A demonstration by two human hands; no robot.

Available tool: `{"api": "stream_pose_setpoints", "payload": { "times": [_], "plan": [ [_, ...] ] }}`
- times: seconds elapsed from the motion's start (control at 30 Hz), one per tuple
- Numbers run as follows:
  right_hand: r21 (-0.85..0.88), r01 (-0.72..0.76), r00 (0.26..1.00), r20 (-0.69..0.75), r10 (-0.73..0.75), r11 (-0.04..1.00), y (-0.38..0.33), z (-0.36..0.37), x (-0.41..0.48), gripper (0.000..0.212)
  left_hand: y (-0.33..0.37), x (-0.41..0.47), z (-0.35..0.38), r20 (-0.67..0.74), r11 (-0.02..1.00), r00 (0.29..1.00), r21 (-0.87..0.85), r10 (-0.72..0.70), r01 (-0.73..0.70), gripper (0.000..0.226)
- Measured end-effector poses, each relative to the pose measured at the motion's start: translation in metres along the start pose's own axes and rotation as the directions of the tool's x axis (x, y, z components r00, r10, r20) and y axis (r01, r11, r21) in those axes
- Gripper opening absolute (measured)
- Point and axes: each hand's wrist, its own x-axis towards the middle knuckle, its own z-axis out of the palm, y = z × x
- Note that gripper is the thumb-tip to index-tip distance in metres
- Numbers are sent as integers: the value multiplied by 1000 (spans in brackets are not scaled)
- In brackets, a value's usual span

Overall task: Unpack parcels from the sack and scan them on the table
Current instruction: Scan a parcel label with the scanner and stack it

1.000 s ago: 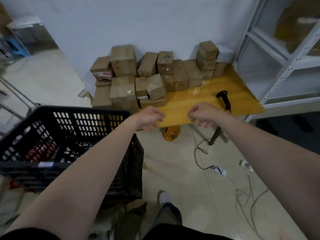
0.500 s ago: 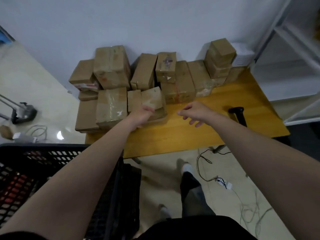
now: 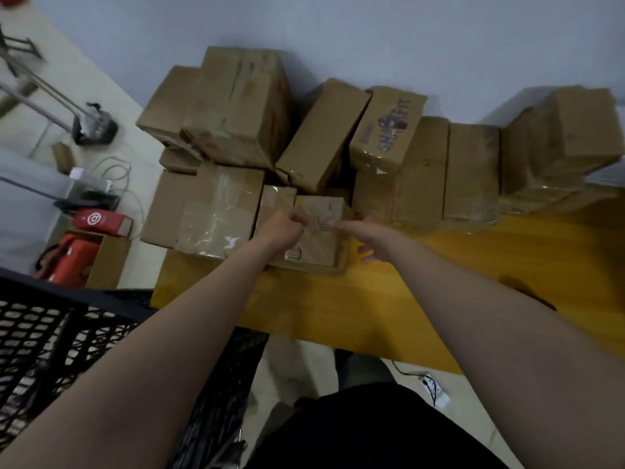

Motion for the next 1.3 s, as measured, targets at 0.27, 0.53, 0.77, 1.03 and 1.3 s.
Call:
{"api": "stream_pose_setpoints", "payload": {
  "times": [0.27, 0.53, 0.77, 1.03, 1.3],
  "plan": [
    [122, -13, 1000, 24, 10, 992, 0, 5, 26, 99, -4, 9, -8, -30, 995, 997, -71, -70, 68, 20],
    [107, 129, 989, -90, -120, 986, 19, -18, -39, 78, 12, -30, -19, 31, 954, 995, -282, -98, 103, 24],
    [-120, 583, 733, -350, -583, 804, 38, -1, -122, 111, 20, -90, -30, 311, 710, 948, -653, -67, 264, 57],
    [-305, 786, 507, -178, -843, 537, 78, 22, -195, 108, 5, -128, -40, 524, 601, 849, -698, 59, 389, 85],
    [-601, 598, 520, -213, -827, 530, 102, 15, -212, 102, -7, -142, -34, 606, 642, 792, -638, 79, 424, 73]
  ]
}}
